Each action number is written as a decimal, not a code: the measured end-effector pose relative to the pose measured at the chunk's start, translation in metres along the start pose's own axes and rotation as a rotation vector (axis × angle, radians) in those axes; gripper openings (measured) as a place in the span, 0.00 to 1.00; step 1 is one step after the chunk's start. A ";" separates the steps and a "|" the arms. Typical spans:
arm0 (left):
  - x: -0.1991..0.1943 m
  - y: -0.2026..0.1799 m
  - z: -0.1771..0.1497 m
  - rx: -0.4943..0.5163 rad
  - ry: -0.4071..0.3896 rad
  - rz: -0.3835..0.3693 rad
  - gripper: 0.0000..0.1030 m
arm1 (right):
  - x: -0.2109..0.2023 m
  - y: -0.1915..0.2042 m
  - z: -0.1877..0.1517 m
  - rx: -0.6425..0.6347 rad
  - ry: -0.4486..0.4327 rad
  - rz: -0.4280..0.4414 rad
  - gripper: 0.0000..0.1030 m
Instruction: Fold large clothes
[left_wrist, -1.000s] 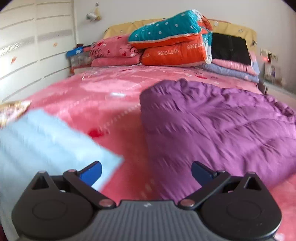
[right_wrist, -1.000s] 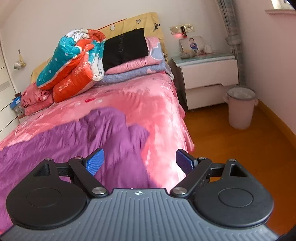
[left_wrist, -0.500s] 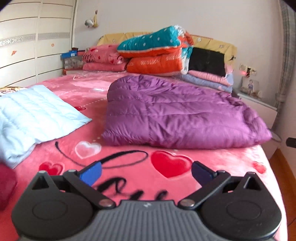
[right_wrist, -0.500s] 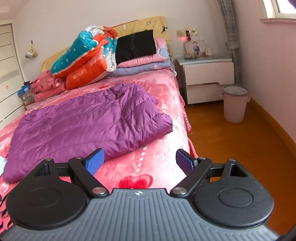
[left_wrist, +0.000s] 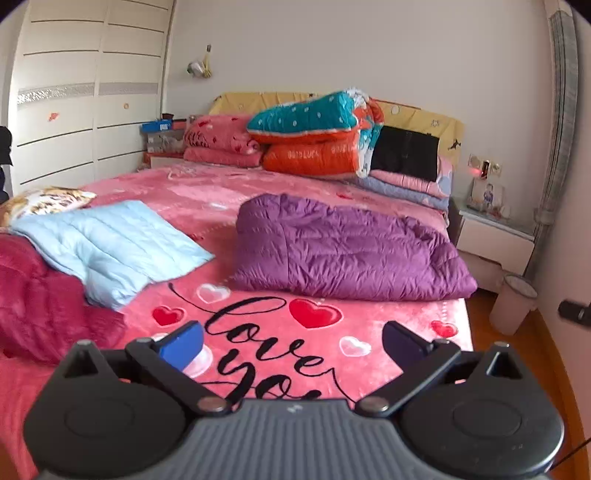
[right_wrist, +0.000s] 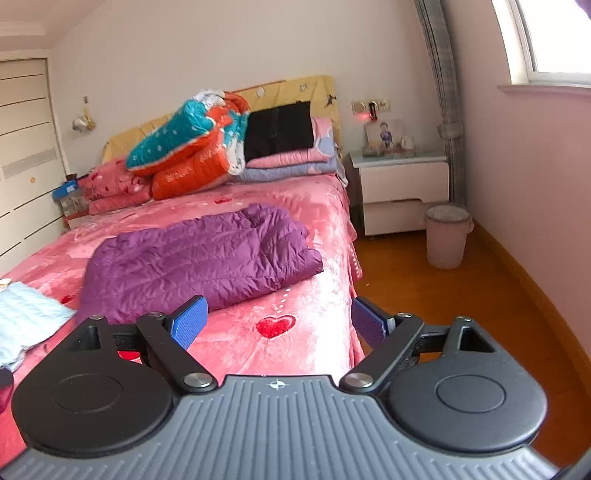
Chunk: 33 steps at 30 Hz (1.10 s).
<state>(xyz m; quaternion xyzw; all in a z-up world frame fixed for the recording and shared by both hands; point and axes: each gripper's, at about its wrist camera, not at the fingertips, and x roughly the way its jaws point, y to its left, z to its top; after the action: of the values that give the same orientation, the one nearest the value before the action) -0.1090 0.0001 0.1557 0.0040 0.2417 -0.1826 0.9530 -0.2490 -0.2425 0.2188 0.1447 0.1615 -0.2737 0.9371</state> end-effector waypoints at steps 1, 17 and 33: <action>-0.007 -0.001 0.001 0.003 0.001 -0.001 0.99 | -0.011 0.001 -0.004 -0.007 0.001 0.000 1.00; -0.085 0.008 0.002 0.008 -0.035 0.036 0.99 | -0.111 0.027 0.015 -0.052 -0.086 0.065 1.00; -0.100 -0.004 -0.005 0.041 -0.059 0.076 0.99 | -0.128 0.027 0.007 -0.086 -0.114 0.076 1.00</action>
<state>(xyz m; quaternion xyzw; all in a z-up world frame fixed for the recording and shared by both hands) -0.1943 0.0313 0.1973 0.0275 0.2092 -0.1514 0.9657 -0.3341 -0.1638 0.2790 0.0942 0.1137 -0.2386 0.9598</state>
